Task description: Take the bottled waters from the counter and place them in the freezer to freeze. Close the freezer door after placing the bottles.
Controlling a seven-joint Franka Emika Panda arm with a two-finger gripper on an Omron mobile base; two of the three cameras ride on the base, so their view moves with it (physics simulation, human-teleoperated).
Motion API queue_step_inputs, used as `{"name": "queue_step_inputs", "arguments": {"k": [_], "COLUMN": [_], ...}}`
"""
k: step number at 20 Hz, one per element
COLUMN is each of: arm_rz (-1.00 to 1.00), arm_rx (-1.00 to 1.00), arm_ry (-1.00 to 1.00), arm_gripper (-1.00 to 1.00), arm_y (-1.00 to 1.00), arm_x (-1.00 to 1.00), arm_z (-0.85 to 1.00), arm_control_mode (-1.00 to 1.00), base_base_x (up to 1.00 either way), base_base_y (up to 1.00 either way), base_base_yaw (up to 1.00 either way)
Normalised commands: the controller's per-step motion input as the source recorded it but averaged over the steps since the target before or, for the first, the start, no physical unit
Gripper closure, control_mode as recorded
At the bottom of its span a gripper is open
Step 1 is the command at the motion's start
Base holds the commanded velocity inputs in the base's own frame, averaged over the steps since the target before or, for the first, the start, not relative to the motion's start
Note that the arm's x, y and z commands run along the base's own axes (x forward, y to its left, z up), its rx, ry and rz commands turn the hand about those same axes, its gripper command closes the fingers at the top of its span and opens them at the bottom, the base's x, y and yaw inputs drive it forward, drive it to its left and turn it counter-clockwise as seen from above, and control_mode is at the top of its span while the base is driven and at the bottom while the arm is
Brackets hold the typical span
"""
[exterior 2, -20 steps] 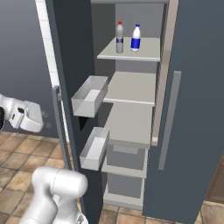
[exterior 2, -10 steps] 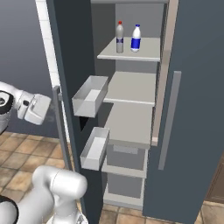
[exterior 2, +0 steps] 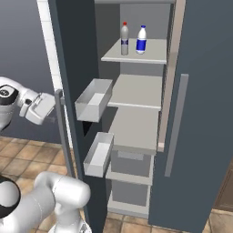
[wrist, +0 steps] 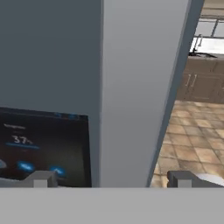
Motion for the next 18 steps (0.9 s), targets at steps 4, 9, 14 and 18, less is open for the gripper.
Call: {"name": "queue_step_inputs", "arguments": {"k": [4, 9, 14, 18], "arm_rz": [-0.09, -0.07, -0.01, 0.0], "arm_rx": [0.0, 0.0, 0.0, 0.0], "arm_ry": [-0.04, -0.04, 0.0, 0.0], "arm_gripper": [-1.0, -1.0, -1.0, -1.0], "arm_y": [-0.01, -0.27, -0.42, -0.46], "arm_x": [0.0, -0.11, 0.0, 0.0], "arm_z": [0.0, 0.0, 0.0, 0.0], "arm_control_mode": [-1.0, -1.0, -1.0, -1.0], "base_base_x": [0.0, 0.0, 0.0, 0.0], "base_base_y": [0.0, 0.0, 0.0, 0.0], "base_base_yaw": [0.0, 0.0, 0.0, 0.0]}}
